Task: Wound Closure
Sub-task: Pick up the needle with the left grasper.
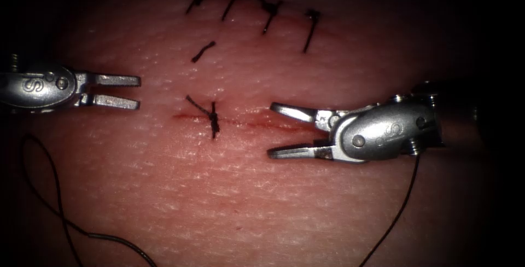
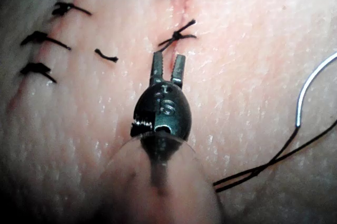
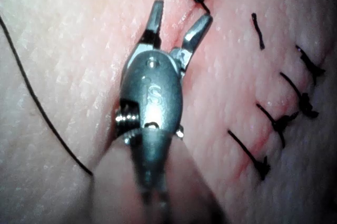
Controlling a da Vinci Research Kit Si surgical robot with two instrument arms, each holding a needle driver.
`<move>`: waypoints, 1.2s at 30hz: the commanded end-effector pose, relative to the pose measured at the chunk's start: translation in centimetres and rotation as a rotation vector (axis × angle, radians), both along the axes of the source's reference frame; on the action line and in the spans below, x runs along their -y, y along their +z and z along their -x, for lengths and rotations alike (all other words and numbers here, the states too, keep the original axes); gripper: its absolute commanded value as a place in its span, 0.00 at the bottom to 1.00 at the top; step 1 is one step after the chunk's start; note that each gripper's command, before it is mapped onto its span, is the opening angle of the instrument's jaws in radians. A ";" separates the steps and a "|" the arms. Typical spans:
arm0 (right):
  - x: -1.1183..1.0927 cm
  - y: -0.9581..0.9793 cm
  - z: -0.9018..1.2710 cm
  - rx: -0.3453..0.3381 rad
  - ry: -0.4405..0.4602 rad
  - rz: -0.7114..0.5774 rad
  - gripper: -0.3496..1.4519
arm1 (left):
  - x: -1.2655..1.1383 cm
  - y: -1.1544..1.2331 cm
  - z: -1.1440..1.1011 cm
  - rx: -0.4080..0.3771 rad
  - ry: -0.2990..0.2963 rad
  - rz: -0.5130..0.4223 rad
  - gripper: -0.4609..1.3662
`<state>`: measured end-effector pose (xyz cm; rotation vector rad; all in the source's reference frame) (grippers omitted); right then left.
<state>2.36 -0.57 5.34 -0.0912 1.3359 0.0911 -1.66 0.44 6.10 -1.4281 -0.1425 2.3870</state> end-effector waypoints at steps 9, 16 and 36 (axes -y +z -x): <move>-0.02 -0.14 0.08 0.007 -0.008 0.013 0.63 | 0.14 -0.25 0.14 0.004 0.033 0.020 0.36; -0.01 -0.16 0.11 0.013 -0.019 0.010 0.63 | 0.26 -0.41 0.18 0.066 0.124 -0.014 0.51; 0.00 -0.16 0.11 0.016 -0.023 0.016 0.65 | 0.41 -0.50 0.22 0.072 0.241 -0.050 0.58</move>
